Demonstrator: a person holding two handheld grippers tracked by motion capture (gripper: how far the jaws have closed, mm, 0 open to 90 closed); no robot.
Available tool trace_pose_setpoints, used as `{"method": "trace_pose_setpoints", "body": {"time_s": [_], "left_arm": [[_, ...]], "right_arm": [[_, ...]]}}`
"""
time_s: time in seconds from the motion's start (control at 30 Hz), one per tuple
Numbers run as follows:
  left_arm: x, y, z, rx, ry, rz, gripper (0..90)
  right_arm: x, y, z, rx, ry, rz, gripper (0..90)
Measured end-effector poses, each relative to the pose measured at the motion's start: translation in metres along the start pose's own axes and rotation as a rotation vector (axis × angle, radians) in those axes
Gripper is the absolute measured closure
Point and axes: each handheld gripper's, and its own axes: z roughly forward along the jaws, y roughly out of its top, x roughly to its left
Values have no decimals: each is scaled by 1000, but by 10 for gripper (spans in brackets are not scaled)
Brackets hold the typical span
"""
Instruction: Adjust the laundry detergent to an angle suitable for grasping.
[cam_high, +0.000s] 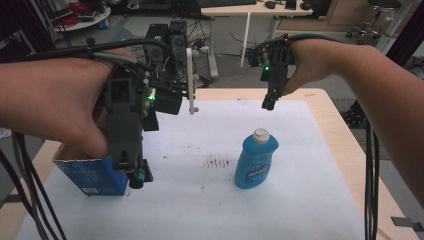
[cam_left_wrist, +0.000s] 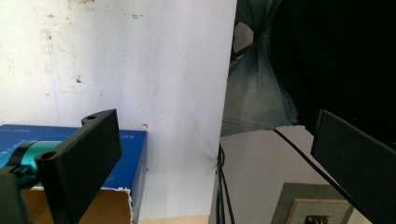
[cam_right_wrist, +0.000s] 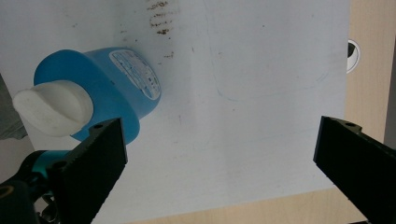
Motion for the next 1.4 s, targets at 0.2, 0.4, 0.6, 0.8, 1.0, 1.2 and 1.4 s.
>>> {"method": "trace_pose_setpoints", "body": {"time_s": [0.2,0.4,0.6,0.8,1.0,1.2,1.4], "left_arm": [[1,1,1,3,1,-13,18],[1,0,1,5,1,-13,18],[3,1,2,8,-1,-9,18],[5,1,4,15,-2,-13,18],[4,0,4,10,1,-15,18],[4,0,6,-13,9,-22,18],[2,2,10,-78,43,-13,18]], "right_arm": [[1,-1,-1,-1,-6,-1,17],[2,-2,-2,-2,-6,-13,17],[1,-4,-3,-4,-7,4,17],[-3,-5,0,-4,-5,0,17],[-2,-3,0,-4,-6,2,17],[0,-5,-1,1,-13,0,17],[1,-12,-6,-8,-26,10,17]]}}
